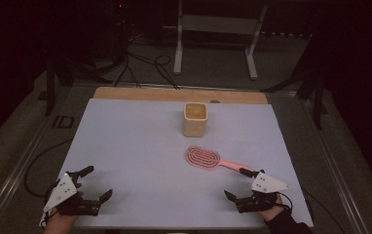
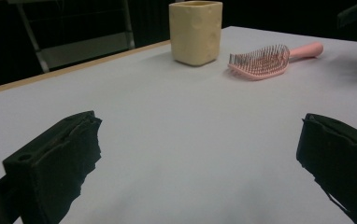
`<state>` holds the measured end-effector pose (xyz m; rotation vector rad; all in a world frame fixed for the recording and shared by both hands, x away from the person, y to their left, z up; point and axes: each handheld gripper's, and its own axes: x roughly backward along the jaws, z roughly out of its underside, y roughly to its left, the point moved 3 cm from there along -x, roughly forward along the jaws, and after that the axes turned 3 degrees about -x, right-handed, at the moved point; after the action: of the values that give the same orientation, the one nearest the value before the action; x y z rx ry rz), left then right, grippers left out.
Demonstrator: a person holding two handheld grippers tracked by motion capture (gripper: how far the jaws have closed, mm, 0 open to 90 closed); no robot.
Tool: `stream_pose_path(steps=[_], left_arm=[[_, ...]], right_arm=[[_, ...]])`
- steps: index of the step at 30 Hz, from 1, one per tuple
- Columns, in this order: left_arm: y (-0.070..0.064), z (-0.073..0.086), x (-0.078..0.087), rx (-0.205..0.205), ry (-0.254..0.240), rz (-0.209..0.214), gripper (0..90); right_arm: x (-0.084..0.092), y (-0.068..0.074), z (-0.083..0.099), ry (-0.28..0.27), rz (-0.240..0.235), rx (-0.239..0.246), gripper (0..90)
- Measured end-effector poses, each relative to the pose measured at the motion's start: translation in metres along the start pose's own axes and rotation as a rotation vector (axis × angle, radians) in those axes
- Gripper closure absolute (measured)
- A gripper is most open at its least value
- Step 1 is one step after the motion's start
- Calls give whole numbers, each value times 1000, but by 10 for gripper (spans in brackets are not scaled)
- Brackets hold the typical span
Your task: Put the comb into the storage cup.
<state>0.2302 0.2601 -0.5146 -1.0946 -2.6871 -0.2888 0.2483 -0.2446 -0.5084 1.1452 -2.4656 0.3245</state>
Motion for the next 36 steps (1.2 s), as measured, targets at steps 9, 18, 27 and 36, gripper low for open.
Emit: stream_pose_path(steps=[9,18,27,36], left_arm=[[0,0,-1,2,-1,4,0],[-1,-1,-1,1,0,3,0],[-1,-1,-1,-1,-1,8,0],[-1,-1,-1,0,-2,10,0]], right_arm=[[11,7,-19,5,-21,21,88],[28,8,-51,-28,-16,60,88],[34,3,-71,-31,10,97,88],[37,-4,-93,-49,9,99,88]])
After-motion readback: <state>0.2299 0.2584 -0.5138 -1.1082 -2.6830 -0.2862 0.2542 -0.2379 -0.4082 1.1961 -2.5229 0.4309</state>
